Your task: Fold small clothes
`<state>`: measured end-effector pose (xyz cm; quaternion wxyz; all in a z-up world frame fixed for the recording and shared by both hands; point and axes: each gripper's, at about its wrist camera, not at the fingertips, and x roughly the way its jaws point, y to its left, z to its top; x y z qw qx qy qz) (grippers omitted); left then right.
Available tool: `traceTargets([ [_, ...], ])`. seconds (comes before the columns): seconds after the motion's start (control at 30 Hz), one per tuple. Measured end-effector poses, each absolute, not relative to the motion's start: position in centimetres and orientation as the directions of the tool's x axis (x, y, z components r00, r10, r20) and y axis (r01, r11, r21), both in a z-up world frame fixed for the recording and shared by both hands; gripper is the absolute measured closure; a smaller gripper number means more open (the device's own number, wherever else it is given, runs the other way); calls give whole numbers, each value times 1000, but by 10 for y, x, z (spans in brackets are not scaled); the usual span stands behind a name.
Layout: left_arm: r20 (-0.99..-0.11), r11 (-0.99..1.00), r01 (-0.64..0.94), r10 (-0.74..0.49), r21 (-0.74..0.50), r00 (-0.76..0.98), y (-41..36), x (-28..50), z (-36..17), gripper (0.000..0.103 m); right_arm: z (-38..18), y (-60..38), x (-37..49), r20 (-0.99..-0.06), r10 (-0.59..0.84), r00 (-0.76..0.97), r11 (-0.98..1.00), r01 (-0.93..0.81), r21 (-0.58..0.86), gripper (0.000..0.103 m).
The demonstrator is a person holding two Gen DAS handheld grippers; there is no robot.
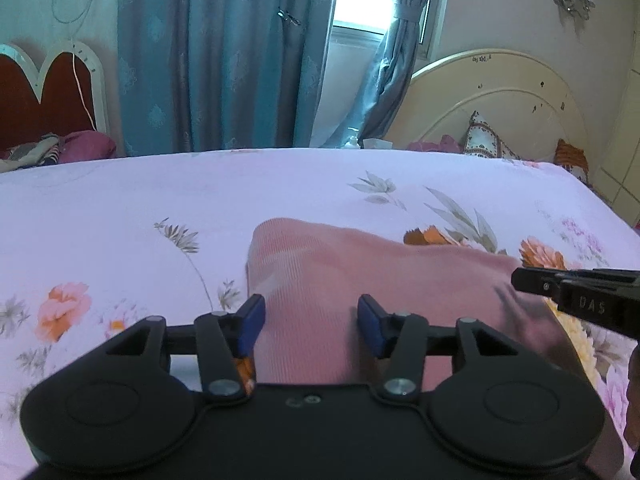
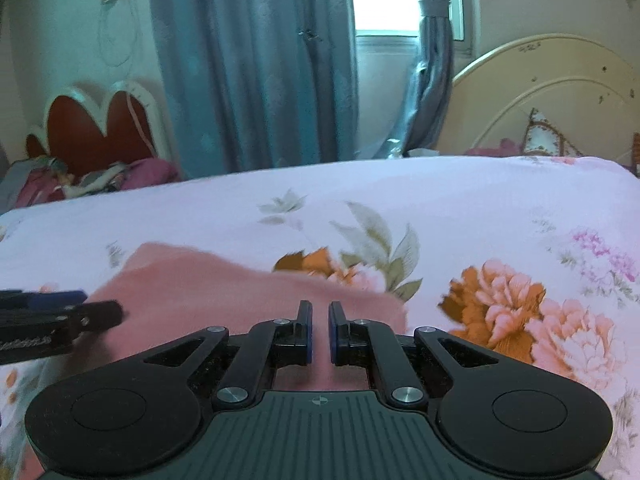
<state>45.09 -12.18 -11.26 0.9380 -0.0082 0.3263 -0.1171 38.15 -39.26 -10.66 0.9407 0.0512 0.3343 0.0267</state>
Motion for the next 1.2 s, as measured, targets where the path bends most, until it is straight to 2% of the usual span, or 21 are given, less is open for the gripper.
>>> traceTargets([
  [0.23,-632,974,227,-172,6,755,-137,449,-126,48,-134,-393,378,-686,62,725,996,5,95,96],
  [0.4,-621,975,218,-195,-40,760,-128,436,-112,51,-115,-395,359,-666,90,741,992,-6,128,96],
  [0.57,-613,966,257,-219,-26,759,-123,402,-110,51,-104,-394,319,-656,129,744,990,-53,133,96],
  [0.77,-629,964,266,-222,-24,745,-122,372,-125,51,-111,-389,274,-674,142,725,989,-75,128,96],
  [0.83,-634,966,257,-220,-34,742,-122,373,-128,51,-122,-388,271,-698,119,706,993,-73,95,96],
  [1.03,-645,963,263,-232,-49,728,-118,367,-121,51,-110,-390,260,-681,124,722,992,-65,112,96],
  [1.2,-646,964,264,-226,-39,729,-120,364,-128,50,-125,-390,248,-702,119,702,993,-85,83,96],
])
